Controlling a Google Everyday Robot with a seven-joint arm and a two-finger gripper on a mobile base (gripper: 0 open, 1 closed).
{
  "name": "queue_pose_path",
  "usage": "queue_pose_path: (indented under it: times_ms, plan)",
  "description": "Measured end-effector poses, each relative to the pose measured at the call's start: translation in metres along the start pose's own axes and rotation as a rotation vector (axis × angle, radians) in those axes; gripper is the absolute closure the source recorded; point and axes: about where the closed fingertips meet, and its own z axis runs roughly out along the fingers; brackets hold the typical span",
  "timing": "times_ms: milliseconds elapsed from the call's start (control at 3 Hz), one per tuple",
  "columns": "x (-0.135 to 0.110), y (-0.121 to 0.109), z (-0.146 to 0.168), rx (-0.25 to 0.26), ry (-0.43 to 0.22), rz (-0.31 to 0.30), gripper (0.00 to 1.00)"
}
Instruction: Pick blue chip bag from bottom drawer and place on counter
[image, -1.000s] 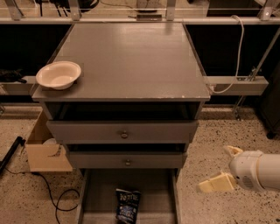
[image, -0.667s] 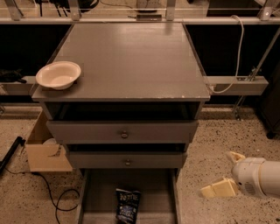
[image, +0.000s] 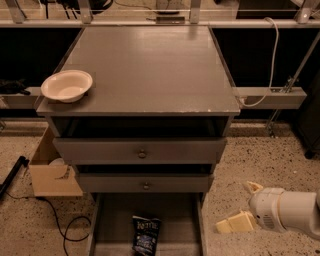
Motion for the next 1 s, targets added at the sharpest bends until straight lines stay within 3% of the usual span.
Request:
queue_pose_path:
  times_ms: [667, 1000]
  plan:
    - [0.017, -0.010, 0.057, -0.048, 0.020, 0.099, 0.00]
    - [0.023, -0.028, 0.100, -0.085, 0.034, 0.142, 0.00]
